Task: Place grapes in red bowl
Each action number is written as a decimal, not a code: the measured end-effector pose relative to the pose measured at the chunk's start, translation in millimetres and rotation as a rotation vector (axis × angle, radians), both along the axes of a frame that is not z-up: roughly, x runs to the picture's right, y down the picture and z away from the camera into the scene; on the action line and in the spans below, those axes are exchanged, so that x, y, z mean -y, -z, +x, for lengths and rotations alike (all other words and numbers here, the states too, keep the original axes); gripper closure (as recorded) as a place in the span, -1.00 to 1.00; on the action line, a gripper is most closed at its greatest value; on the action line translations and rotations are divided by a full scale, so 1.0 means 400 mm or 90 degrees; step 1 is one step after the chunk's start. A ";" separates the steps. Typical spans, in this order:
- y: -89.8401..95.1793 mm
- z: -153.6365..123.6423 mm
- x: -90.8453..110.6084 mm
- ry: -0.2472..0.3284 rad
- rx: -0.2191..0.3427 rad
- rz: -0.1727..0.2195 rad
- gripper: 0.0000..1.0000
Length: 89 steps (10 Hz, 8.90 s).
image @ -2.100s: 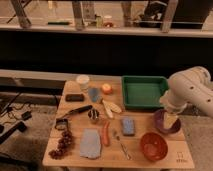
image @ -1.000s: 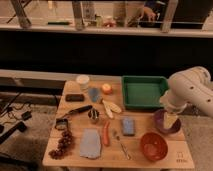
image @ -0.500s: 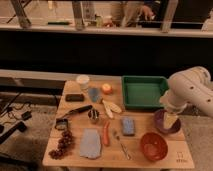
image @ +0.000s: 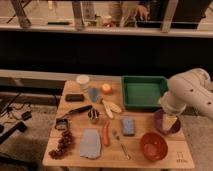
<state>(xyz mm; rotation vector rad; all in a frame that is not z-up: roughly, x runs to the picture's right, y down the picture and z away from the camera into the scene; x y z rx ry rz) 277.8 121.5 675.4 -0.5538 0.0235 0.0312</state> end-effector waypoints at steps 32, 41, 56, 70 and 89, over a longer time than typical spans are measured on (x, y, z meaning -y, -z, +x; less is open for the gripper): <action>0.156 -0.850 -0.208 0.313 0.315 0.025 -0.60; 0.078 -1.087 -0.215 0.410 0.355 0.006 -0.60; 0.028 -1.299 -0.313 0.535 0.446 -0.031 -0.60; -0.152 -1.271 -0.348 0.542 0.471 -0.060 -0.60; -0.206 -1.236 -0.367 0.530 0.510 -0.083 0.89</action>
